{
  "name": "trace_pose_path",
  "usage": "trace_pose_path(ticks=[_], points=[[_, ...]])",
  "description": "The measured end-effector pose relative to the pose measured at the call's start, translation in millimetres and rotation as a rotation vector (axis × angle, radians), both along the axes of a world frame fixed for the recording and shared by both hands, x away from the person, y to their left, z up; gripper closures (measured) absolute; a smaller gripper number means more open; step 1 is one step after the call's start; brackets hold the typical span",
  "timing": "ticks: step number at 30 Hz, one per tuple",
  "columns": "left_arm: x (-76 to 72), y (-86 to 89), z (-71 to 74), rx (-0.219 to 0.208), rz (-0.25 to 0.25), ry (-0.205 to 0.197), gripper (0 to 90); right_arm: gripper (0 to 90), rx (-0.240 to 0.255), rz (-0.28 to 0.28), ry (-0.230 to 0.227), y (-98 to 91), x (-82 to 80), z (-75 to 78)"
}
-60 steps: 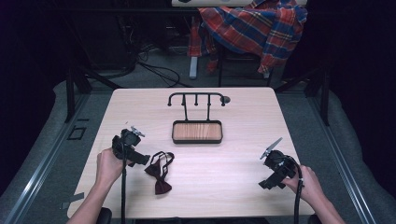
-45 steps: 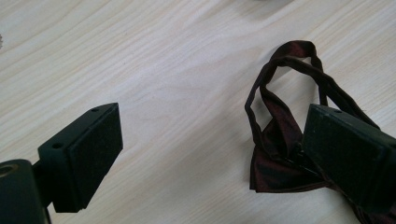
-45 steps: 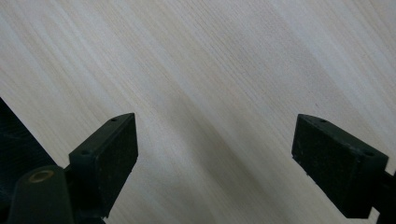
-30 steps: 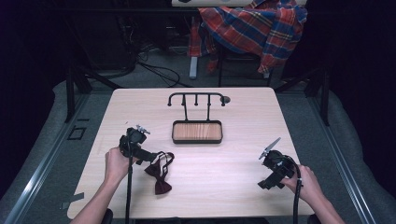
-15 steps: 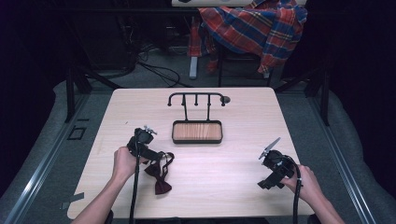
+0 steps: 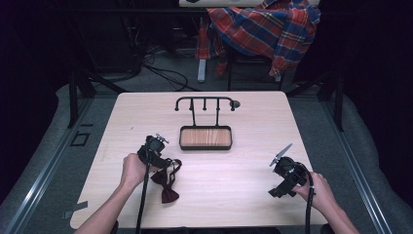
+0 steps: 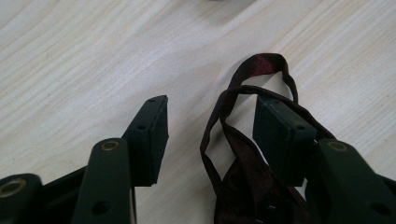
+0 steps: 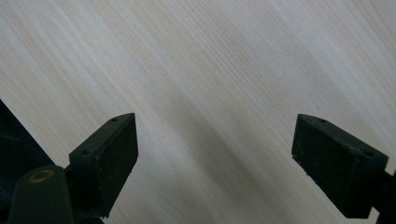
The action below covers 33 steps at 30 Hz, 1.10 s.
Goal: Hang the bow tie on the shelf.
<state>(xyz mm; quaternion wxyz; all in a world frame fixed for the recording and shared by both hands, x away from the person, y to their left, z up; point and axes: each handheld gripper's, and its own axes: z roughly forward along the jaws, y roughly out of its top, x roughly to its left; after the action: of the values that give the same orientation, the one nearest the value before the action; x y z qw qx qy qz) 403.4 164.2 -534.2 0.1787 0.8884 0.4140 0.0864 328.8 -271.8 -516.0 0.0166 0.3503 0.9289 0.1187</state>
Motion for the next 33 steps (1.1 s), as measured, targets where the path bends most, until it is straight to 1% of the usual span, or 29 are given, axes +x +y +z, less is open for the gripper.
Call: trace_pose_path(ticks=[2,3,4,7,9,10,12,13,16,17,18,19,20,22,25,26,27,28,29,30,31,33], points=[[0.8,-1.1,-1.2,0.004,-0.001,0.000,48.9,14.1,0.001,-0.001,0.000,0.1,0.1,-0.2],[1.7,-2.7,-2.4,0.018,-0.005,-0.002,48.9,14.2,-0.006,0.008,0.006,-0.1,0.8,0.3],[2.2,-3.5,-3.4,0.019,-0.008,-0.001,51.7,14.2,0.000,-0.001,0.000,0.3,-0.1,-0.1],[3.5,-7.2,-6.4,0.032,-0.018,0.016,56.9,14.2,0.005,0.000,0.001,0.0,-0.3,0.1],[2.9,-9.9,-7.7,0.040,-0.026,0.013,61.1,14.2,0.001,-0.002,-0.002,-0.4,-0.4,0.2],[2.7,-10.9,-7.6,0.048,-0.033,0.019,63.2,14.2,0.002,-0.002,-0.001,-0.4,-0.4,0.1],[2.3,-12.5,-8.8,0.058,-0.042,0.020,66.0,14.2,0.005,-0.007,-0.006,-0.1,-0.9,-0.2],[1.8,-13.2,-9.2,0.064,-0.047,0.024,67.0,14.2,0.007,-0.003,-0.001,-0.2,-0.5,-0.3],[0.8,-14.1,-10.2,0.070,-0.056,0.022,74.3,14.3,0.008,0.000,0.001,-0.2,-0.4,-0.3],[0.7,-14.2,-10.2,0.071,-0.059,0.024,74.3,14.2,0.006,0.002,0.003,-0.4,-0.2,-0.1],[0.6,-14.2,-10.2,0.070,-0.058,0.023,76.6,14.2,0.006,-0.007,-0.005,-0.1,-0.9,-0.2],[0.6,-14.1,-10.1,0.072,-0.060,0.022,78.1,14.3,0.002,0.000,0.000,-0.4,-0.4,0.2],[0.5,-13.7,-9.6,0.072,-0.063,0.025,81.4,14.2,0.002,-0.002,-0.002,-0.5,-0.5,0.2],[0.6,-13.2,-9.7,0.073,-0.068,0.032,84.1,14.3,0.009,-0.003,-0.002,-0.7,-0.8,0.2],[-0.4,-13.3,-9.7,0.078,-0.066,0.031,86.3,14.2,0.006,-0.002,-0.005,-0.6,-1.1,0.7],[-0.7,-13.3,-9.4,0.079,-0.067,0.029,87.8,14.2,0.019,-0.010,-0.009,-0.3,-2.0,0.1],[-1.0,-13.3,-8.5,0.084,-0.074,0.024,88.4,14.2,0.007,-0.003,-0.008,-0.6,-2.2,1.8],[-1.0,-13.3,-8.5,0.084,-0.074,0.024,88.5,14.2,0.007,-0.003,-0.008,-0.6,-2.2,1.8],[-1.4,-13.3,-7.9,0.084,-0.077,0.018,88.5,14.3,-0.001,-0.002,-0.009,-0.5,-2.4,2.3],[-1.6,-13.1,-7.2,0.080,-0.077,0.017,88.6,14.2,0.011,-0.002,-0.006,-0.8,-2.0,1.4],[-1.7,-12.5,-6.1,0.077,-0.076,0.013,88.6,14.2,0.011,-0.006,-0.006,-0.9,-1.6,0.8],[-2.3,-11.0,-3.7,0.071,-0.072,0.004,88.7,14.3,0.000,-0.005,-0.005,-1.0,-0.6,0.4]])
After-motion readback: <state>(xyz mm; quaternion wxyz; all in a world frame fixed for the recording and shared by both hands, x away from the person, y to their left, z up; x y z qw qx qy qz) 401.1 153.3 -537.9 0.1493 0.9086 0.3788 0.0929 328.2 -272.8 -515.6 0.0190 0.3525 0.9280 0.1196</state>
